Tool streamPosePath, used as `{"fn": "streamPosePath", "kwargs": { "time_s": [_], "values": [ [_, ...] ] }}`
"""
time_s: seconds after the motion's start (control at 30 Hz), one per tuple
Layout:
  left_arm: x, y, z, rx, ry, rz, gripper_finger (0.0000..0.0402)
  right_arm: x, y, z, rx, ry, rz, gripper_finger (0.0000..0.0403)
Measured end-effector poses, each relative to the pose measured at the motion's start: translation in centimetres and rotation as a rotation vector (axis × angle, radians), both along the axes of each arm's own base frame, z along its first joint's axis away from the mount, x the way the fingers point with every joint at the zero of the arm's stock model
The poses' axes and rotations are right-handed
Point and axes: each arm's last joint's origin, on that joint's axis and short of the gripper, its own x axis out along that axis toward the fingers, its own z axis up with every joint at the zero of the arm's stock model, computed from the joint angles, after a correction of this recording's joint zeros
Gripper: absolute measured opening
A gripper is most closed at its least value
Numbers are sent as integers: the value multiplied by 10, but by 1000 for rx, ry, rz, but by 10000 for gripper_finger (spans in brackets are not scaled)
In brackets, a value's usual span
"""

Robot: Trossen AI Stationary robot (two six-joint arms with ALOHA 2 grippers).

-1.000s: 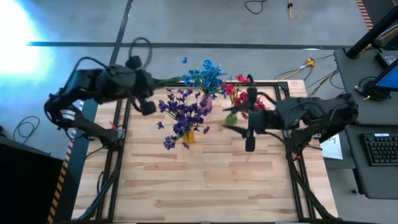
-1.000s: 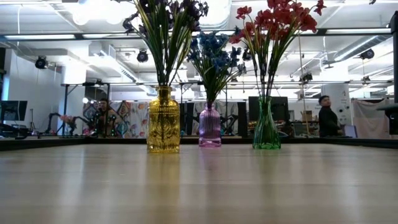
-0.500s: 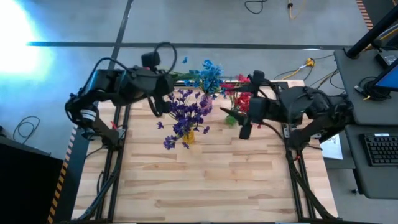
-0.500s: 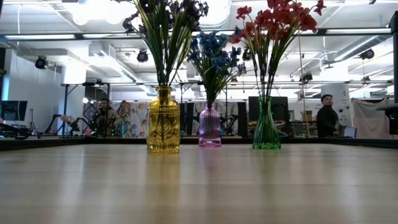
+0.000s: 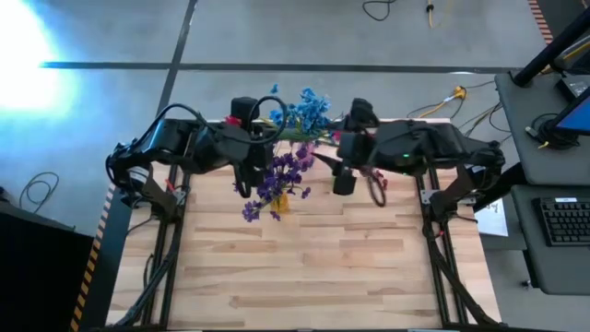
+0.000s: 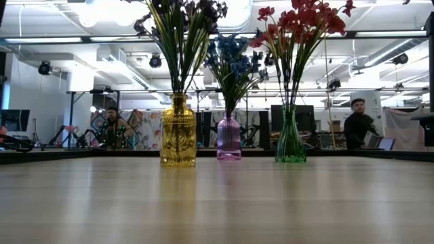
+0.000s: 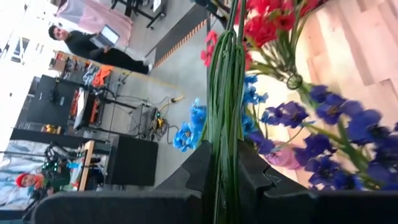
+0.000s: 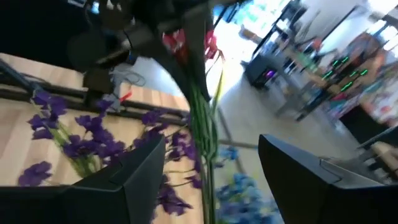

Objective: Sort flowers into vase by color
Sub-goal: Put the pink flowers into the green vase

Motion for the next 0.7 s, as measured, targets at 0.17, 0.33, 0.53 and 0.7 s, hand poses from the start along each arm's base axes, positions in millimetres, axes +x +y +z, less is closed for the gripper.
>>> {"fn": "streamPosePath", "kwargs": {
  "time_s": [0.17, 0.33, 0.53, 0.7],
  "values": [
    [-1, -10, 1, -1, -9, -34, 25, 11, -4, -11, 32, 51, -25, 247],
    [0, -18, 0, -9, -17, -56, 25, 16, -3, -16, 42, 75, -16, 247],
    [1, -21, 1, -17, -33, -61, 25, 17, -3, -21, 59, 107, -23, 235],
    [2, -21, 2, -19, -45, -61, 25, 18, -3, -23, 65, 119, -28, 193]
  ]
}}
